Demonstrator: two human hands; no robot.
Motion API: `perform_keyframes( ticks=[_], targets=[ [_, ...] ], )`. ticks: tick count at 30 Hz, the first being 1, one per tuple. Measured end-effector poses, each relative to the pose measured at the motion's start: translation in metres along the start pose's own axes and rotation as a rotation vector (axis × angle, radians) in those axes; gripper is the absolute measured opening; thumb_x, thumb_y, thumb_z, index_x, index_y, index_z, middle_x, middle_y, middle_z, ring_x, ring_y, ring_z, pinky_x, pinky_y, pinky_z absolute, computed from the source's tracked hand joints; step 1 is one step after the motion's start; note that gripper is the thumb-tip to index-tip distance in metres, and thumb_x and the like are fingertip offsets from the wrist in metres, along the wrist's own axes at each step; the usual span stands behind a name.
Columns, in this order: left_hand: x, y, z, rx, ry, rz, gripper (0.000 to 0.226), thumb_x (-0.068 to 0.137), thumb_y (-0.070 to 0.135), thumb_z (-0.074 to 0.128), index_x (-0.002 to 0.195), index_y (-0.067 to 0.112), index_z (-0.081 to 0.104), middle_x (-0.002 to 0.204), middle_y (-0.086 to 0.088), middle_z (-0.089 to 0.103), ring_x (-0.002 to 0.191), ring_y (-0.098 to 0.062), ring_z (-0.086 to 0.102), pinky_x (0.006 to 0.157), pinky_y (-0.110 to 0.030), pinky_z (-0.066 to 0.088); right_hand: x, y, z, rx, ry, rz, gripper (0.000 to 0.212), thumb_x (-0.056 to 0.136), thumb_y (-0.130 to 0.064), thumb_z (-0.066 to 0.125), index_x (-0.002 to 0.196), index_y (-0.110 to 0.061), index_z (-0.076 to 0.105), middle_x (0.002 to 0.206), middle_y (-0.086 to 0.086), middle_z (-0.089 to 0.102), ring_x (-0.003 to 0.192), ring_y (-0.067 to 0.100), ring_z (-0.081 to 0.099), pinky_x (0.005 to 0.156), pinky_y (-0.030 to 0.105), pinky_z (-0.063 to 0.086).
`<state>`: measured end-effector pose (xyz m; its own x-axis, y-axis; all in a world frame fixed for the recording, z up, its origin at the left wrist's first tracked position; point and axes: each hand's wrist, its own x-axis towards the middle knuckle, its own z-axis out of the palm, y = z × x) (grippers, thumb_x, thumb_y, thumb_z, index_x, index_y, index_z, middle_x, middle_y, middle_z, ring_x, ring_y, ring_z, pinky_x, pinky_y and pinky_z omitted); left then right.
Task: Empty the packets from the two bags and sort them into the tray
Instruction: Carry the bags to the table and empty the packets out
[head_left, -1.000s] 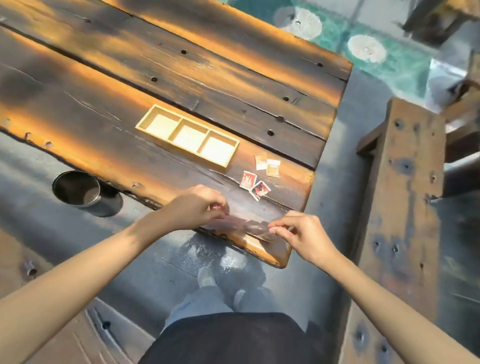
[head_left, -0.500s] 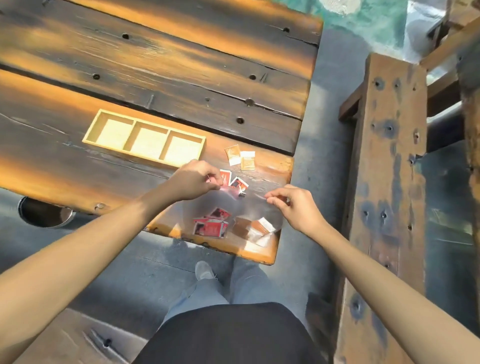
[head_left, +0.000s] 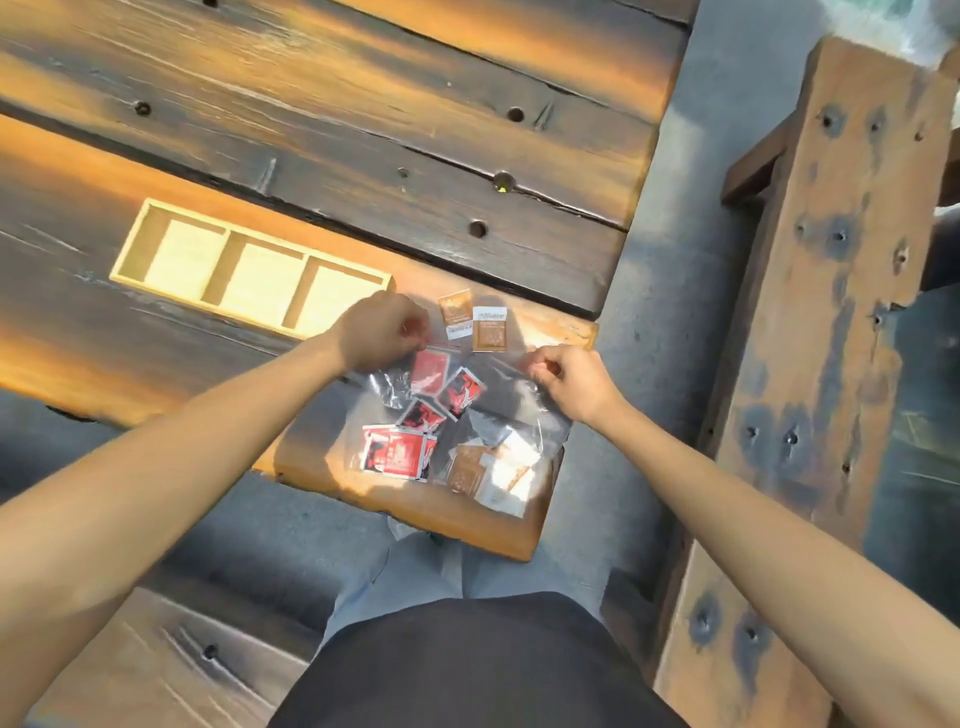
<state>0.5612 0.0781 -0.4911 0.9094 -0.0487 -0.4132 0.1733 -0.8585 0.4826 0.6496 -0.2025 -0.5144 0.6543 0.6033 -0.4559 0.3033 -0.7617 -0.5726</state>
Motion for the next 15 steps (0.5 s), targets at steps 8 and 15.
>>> perform_keyframes(
  ticks=[8,15],
  targets=[
    [0.030,-0.011,0.015,0.004,-0.069,-0.022,0.014,0.091,0.012,0.065,0.093,0.010,0.078,0.092,-0.004,0.078,0.079,-0.020,0.066,0.073,-0.027,0.045,0.030,0.020,0.005,0.031,-0.118,0.034,0.020,0.100,-0.010,0.061,0.108,-0.020,0.077,0.098,-0.006,0.077,0.072,0.010,0.070,0.069,0.026,0.059],
    [0.041,-0.018,0.022,0.007,-0.118,-0.003,0.012,0.085,0.010,0.066,0.084,0.014,0.077,0.082,-0.001,0.077,0.073,-0.018,0.071,0.075,-0.035,0.058,0.038,0.030,0.006,0.064,-0.167,0.014,0.014,0.097,-0.009,0.067,0.095,-0.019,0.077,0.104,-0.009,0.076,0.082,0.003,0.063,0.086,0.024,0.051]
  ],
)
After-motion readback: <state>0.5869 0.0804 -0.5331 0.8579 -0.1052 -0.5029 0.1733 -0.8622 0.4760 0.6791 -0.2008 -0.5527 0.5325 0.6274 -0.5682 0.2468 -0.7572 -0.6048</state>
